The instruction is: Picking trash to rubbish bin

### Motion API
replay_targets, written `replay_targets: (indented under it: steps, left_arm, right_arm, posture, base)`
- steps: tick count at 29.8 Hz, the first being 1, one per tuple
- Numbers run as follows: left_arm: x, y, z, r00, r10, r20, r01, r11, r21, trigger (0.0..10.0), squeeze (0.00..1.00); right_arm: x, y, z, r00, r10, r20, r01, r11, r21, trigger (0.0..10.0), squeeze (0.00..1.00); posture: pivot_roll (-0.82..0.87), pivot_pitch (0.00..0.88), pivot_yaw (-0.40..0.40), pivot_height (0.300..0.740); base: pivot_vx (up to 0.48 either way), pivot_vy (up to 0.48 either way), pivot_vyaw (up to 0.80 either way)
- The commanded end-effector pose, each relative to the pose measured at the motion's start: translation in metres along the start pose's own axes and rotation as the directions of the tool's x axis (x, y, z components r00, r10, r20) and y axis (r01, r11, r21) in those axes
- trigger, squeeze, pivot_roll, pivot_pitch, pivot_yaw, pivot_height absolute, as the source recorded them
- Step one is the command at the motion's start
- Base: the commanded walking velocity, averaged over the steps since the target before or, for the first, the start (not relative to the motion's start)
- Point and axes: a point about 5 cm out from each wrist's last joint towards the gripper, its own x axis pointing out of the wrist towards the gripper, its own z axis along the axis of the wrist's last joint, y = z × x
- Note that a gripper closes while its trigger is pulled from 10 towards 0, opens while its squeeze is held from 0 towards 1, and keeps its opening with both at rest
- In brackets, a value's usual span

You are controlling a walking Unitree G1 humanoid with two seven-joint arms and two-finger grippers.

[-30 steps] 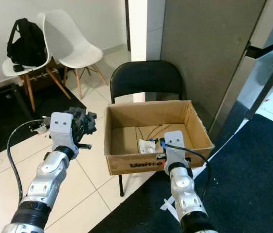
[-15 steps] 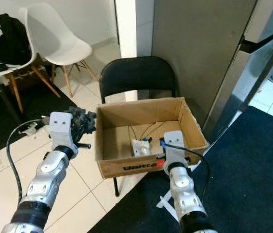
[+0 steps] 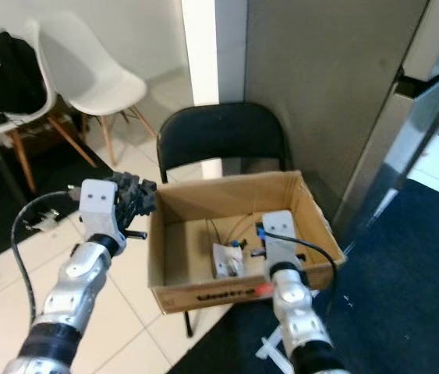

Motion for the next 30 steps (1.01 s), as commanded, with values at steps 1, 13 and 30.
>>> replay_targets:
  steps: [1,13,30]
  left_arm:
    - [-0.0025,0.0041,-0.0024,1.000,0.013,-0.011,-0.013,1.000,0.009,10.0,0.00]
    - [-0.0023,0.0020,-0.0037,1.000,0.007,-0.022,-0.007,1.000,0.017,10.0,0.00]
    - [-0.0022,0.0016,-0.0052,0.999,0.004,-0.036,-0.004,1.000,0.002,10.0,0.00]
  right_arm:
    - [-0.0017,0.0038,-0.0034,1.000,0.005,-0.014,-0.005,1.000,0.015,10.0,0.00]
    - [-0.0020,0.0029,-0.0043,1.000,0.003,-0.018,-0.002,1.000,0.015,10.0,0.00]
    - [-0.0021,0.0030,-0.0044,1.000,0.003,-0.018,-0.003,1.000,0.020,10.0,0.00]
  posture:
    - [0.01,0.088,0.022,0.740]
    - [0.01,0.090,0.021,0.740]
    - [0.01,0.093,0.021,0.740]
  base:
    - [0.000,0.000,0.00]
    - [0.000,0.000,0.00]
    - [0.000,0.000,0.00]
